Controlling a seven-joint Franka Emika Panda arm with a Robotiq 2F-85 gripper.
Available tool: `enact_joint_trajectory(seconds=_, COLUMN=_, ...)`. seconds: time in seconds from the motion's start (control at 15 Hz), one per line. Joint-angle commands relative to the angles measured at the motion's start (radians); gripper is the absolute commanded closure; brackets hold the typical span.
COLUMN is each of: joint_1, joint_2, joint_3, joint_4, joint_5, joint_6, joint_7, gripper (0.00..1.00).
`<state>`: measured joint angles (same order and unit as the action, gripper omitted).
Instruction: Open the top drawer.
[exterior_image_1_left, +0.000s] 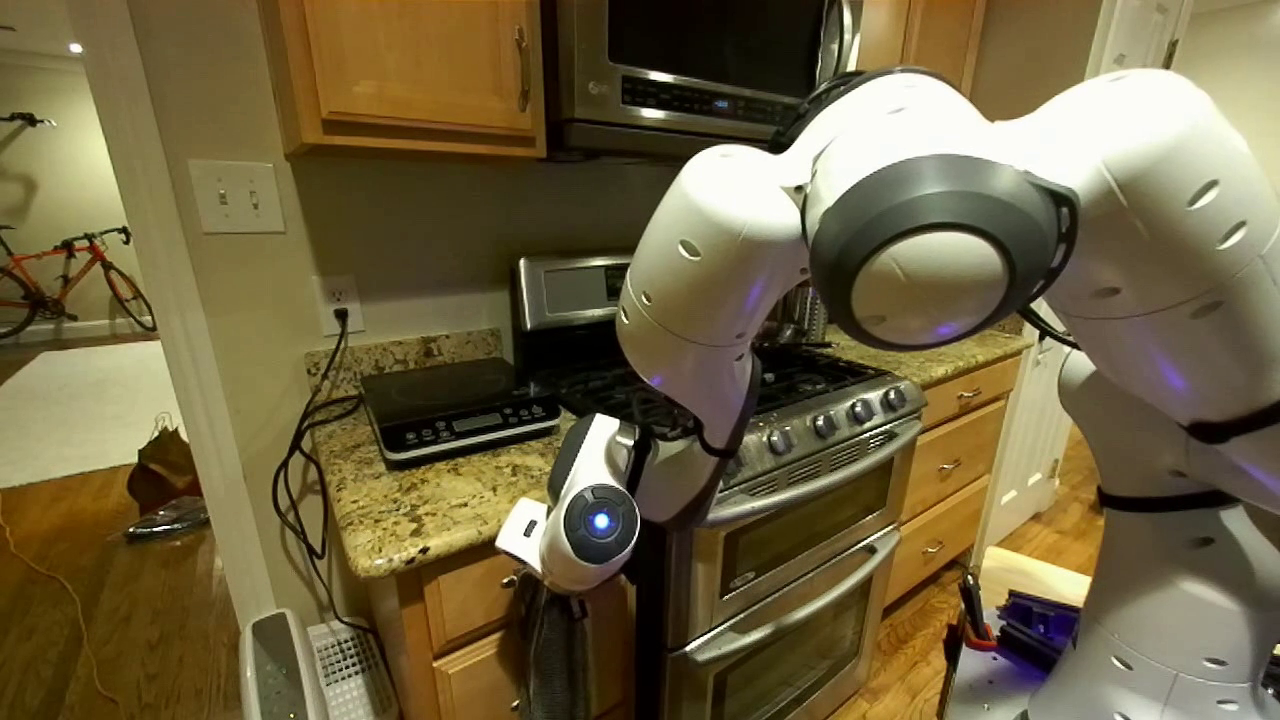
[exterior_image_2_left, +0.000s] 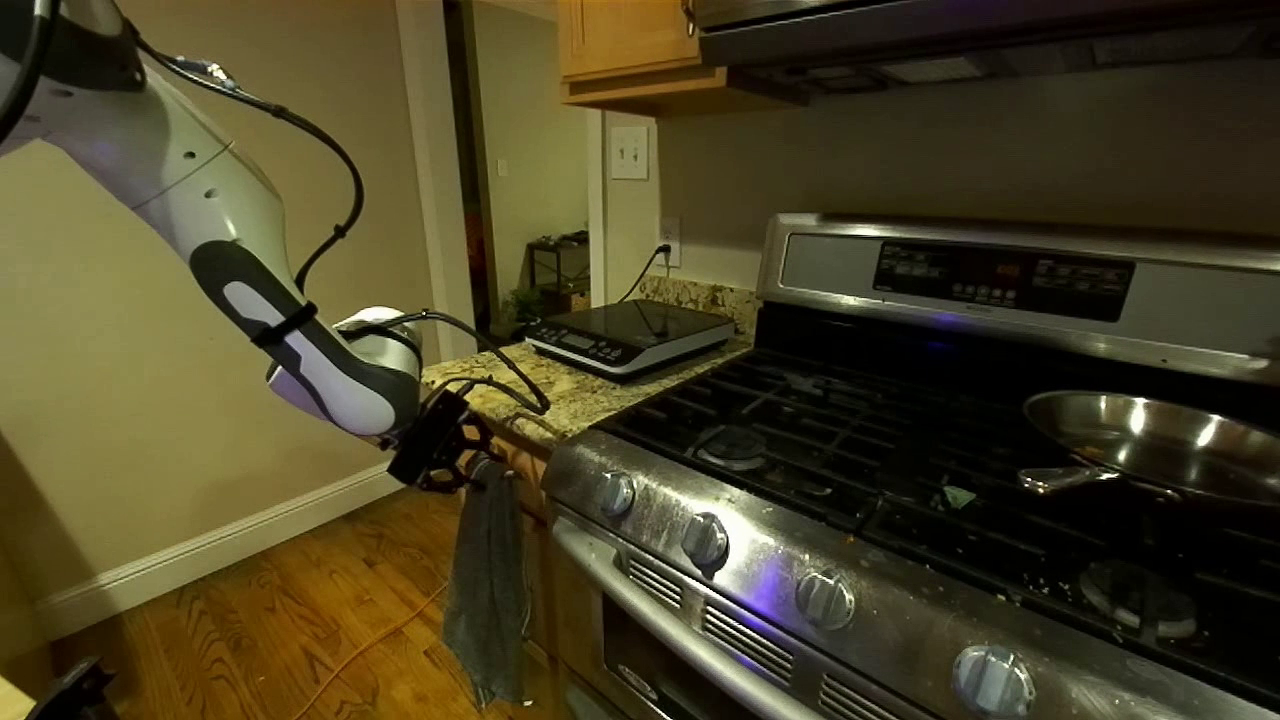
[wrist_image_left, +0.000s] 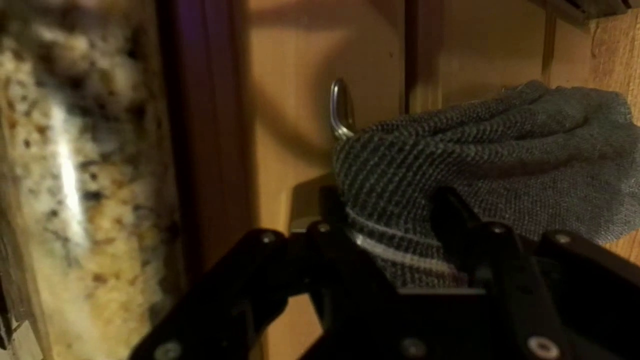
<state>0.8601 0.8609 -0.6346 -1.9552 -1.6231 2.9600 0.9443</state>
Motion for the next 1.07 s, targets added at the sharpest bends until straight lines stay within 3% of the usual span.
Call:
enact_joint_trajectory(seconds=0.0, joint_1=-0.005, joint_2=0.009, joint_3=-0.013, joint_4=0.015, joint_5=-0.040, joint_6=0.006, joint_7=0.037, gripper=0.80)
enact_joint_trajectory(seconds=0.2, joint_1=0.001, joint_2=-0.003, joint_3=-0.017, joint_4=0.005, joint_5=-0.043, joint_6=0.014, joint_7=0.044, gripper=0.91)
enact_joint_trajectory(seconds=0.53, joint_1=0.041, joint_2=-0.045, joint_3=-0.017, joint_4=-0.045, joint_5=-0.086, joint_6=0.013, joint_7=0.090, gripper=0.88)
enact_joint_trajectory(seconds=1.0, joint_1=0.107, joint_2=-0.101, joint_3=-0.004, joint_4=-0.147, joint_5=-0.259, joint_6=-0.025, joint_7=0.238, gripper=0.88)
